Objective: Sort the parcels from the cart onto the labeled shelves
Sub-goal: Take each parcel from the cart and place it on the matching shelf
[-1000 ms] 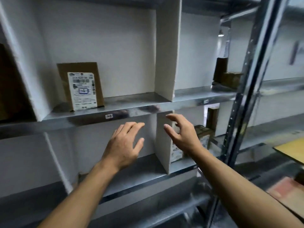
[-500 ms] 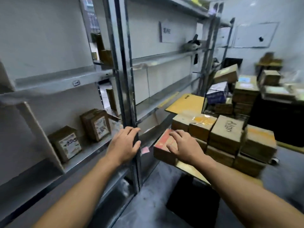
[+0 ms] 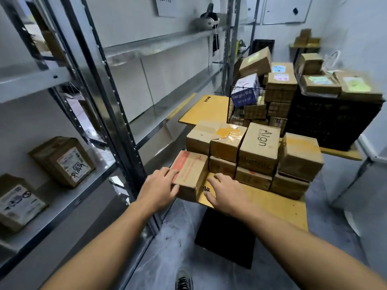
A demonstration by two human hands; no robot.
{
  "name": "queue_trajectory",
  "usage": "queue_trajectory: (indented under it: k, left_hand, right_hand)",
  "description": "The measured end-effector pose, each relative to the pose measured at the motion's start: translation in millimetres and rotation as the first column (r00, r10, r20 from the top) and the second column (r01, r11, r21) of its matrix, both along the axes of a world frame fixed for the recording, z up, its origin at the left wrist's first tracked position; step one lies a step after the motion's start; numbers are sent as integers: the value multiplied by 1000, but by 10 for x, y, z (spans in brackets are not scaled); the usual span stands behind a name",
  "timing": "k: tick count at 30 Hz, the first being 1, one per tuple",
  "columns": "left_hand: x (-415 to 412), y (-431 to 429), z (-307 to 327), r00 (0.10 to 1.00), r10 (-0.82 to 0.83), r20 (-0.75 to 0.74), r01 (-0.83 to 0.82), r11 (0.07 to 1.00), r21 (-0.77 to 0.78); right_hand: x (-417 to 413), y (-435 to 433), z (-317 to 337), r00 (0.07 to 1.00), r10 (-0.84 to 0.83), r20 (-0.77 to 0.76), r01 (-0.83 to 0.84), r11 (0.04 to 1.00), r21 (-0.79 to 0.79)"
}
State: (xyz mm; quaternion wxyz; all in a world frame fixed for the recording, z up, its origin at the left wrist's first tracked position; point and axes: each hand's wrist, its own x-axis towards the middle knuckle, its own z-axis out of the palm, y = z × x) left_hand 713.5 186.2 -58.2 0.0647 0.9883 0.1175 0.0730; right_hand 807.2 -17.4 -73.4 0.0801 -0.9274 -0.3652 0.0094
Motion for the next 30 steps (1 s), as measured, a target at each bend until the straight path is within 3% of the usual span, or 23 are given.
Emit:
queue_trajectory:
  k: [9, 16, 22, 30]
  left_hand:
    - [758, 660, -479, 992, 9, -124, -20, 996, -85]
    - [1115, 946, -1042, 980, -24, -198, -37, 955, -296]
    - [1085, 900, -1346, 976, 150, -160, -216, 776, -593]
    - [826, 672, -1070, 971, 236, 17, -159, 704, -693]
  right_hand:
    - [610, 658, -465, 980, -73, -183, 64, 997, -50]
    - [913, 977, -792, 907, -206, -367, 204, 978, -44]
    - [911, 1063, -995, 764, -208, -611, 355, 926, 128]
    - [901, 991, -861, 702, -105, -705, 513, 761, 397]
